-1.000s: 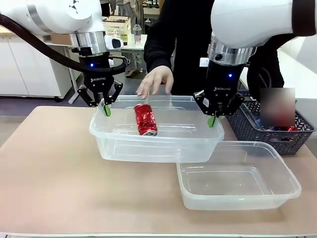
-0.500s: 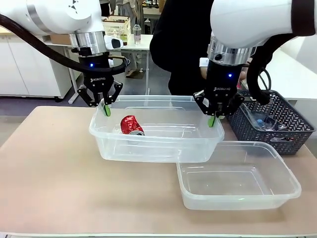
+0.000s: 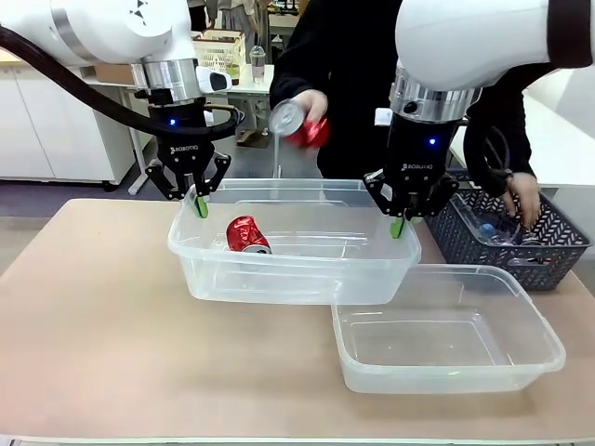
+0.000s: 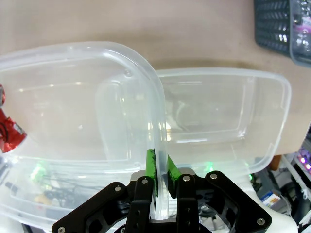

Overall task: Sort the waste into each basket.
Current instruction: Offer the picked Organizing box to the human.

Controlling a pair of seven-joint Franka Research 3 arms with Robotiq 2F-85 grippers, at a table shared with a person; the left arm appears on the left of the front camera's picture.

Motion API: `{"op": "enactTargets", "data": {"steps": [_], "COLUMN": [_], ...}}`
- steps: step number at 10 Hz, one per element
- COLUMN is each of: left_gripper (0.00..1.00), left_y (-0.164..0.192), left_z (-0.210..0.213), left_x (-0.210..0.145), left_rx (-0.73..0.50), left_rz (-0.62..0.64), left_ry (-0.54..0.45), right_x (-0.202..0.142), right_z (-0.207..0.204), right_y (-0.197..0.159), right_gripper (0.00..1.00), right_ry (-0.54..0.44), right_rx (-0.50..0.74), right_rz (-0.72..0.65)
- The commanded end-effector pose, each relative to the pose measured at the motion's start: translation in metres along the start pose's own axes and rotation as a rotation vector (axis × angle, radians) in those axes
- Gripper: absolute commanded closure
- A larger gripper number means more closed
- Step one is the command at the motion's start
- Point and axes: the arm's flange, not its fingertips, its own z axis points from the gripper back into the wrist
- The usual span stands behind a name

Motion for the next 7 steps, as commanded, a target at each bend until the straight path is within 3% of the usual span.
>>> {"op": "enactTargets", "data": {"steps": [1,7], "left_gripper": [0.95,0.95], "left_y": [0.0022,0.0022], "left_z": [0.0048,0.0048], "left_x": [-0.0041,-0.0041], "left_rx": [-0.019,-0.019], "left_rz": [0.012,0.012], "left_ry": [-0.012,-0.012], "right_x": [0.0004,0.0004], "right_z": [0.0004,0.0004], "right_y": [0.0033,0.0033], "right_gripper": [0.94,0.94], "right_ry": [0.011,0.011], "right_rx": [0.002,0.002], "right_rz": [0.009,0.009]}}
